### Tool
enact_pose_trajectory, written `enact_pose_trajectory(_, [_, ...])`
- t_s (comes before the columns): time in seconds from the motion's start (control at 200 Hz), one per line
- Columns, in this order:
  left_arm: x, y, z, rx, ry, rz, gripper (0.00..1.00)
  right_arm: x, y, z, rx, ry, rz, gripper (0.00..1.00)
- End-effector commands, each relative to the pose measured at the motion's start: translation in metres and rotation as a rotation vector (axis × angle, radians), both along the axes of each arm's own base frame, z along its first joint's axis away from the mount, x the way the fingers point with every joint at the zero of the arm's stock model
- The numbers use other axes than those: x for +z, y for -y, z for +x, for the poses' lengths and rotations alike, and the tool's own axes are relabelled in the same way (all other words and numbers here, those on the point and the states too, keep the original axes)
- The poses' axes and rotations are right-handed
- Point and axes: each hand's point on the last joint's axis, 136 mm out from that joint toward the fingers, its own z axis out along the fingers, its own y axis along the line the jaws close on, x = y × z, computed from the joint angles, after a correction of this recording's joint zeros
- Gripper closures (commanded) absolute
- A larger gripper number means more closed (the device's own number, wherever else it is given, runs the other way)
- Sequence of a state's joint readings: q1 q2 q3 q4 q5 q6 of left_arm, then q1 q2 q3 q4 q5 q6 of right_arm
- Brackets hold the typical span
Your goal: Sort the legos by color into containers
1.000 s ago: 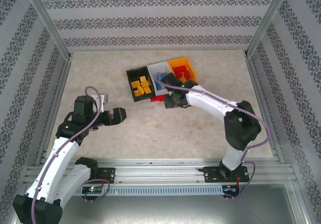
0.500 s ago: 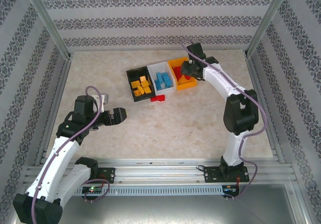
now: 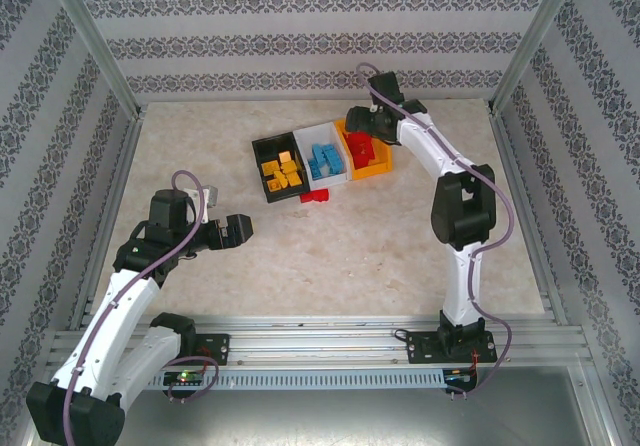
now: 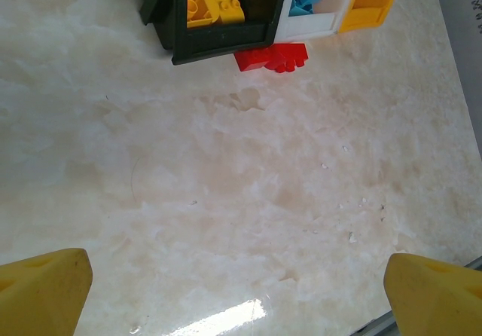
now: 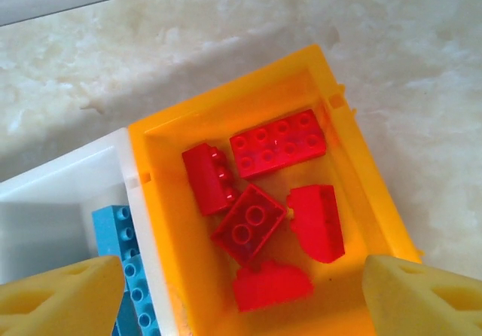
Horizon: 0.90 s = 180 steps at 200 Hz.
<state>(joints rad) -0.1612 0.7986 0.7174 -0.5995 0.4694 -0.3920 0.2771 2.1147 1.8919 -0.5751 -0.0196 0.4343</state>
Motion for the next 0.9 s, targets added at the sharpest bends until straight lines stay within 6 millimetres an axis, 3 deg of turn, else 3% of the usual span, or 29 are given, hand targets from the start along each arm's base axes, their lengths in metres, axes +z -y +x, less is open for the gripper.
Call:
enact_pose_trajectory(0.0, [-0.004, -0.004, -0.003, 0.002, -0.011, 0.015, 0.0, 0.028, -0.002, -0.024, 0.028, 0.036, 0.022, 0.18])
enact_pose_trajectory(0.135, [-0.004, -0.004, -0.002, 0.004, -0.011, 0.014, 0.0, 0.019, -0.034, -0.076, 0.145, -0.004, -0.025, 0.18])
enact_pose_trajectory(0.275, [-0.003, -0.004, -0.002, 0.003, -0.009, 0.011, 0.0, -0.023, -0.072, -0.132, 0.252, -0.118, -0.068, 0.18])
enact_pose_trajectory(0.38, [-0.003, -0.004, -0.002, 0.001, -0.008, 0.008, 0.0, -0.052, -0.094, -0.156, 0.3, -0.174, -0.092, 0.19])
enact_pose_trajectory(0.605, [-0.002, -0.004, -0.002, 0.001, -0.008, 0.008, 0.0, -0.09, -0.113, -0.16, 0.312, -0.243, -0.11, 0.21])
enact_pose_trajectory(0.894, [-0.002, -0.003, -0.002, -0.003, -0.007, 0.006, 0.0, -0.109, -0.12, -0.149, 0.315, -0.275, -0.123, 0.23])
